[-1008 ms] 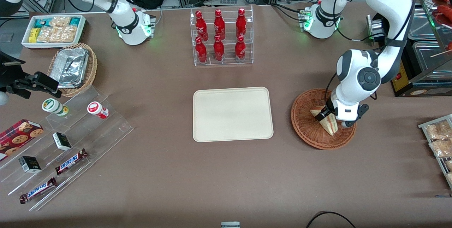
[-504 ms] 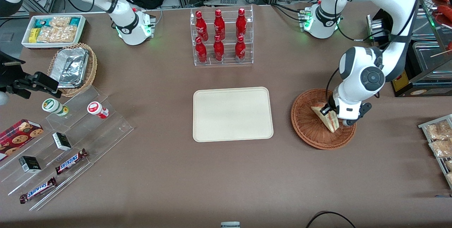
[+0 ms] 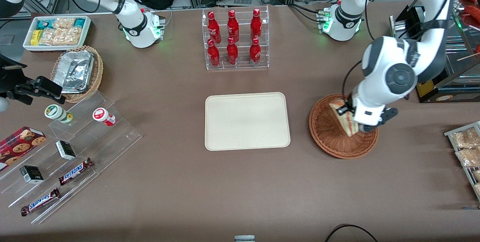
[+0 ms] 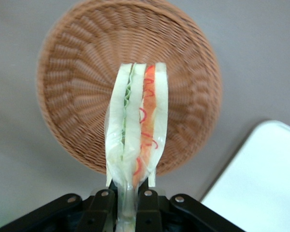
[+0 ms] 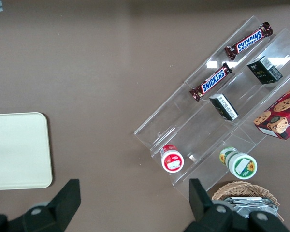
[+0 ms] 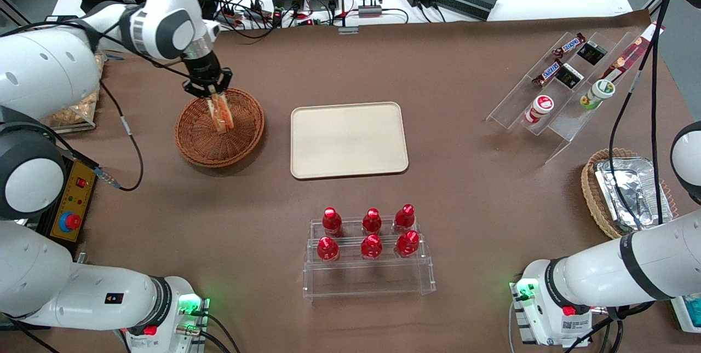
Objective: Place sandwich from basket to tray
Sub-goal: 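Lift the sandwich and carry it with the left gripper over the cream tray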
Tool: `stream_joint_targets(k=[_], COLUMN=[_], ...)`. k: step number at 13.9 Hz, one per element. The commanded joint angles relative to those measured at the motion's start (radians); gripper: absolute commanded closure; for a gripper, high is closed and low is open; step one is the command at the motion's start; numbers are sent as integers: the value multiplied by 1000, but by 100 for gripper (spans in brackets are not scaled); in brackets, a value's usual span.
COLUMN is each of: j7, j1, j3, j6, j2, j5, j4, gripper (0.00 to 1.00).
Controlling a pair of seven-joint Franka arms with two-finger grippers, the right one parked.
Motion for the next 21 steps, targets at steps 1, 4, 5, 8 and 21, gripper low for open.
stream_joint_targets(k=[1, 4, 5, 8, 21], j7=[67, 173, 167, 107, -205], j1=[-83, -154, -183, -266, -491], j3=[5, 4, 2, 2, 2], j6=[-21, -17, -17, -18, 108], j2=[76, 152, 178, 268, 567], j5=[3, -5, -11, -30, -33], j4=[79, 144, 174, 277, 578], gripper=[92, 91, 91, 92, 93])
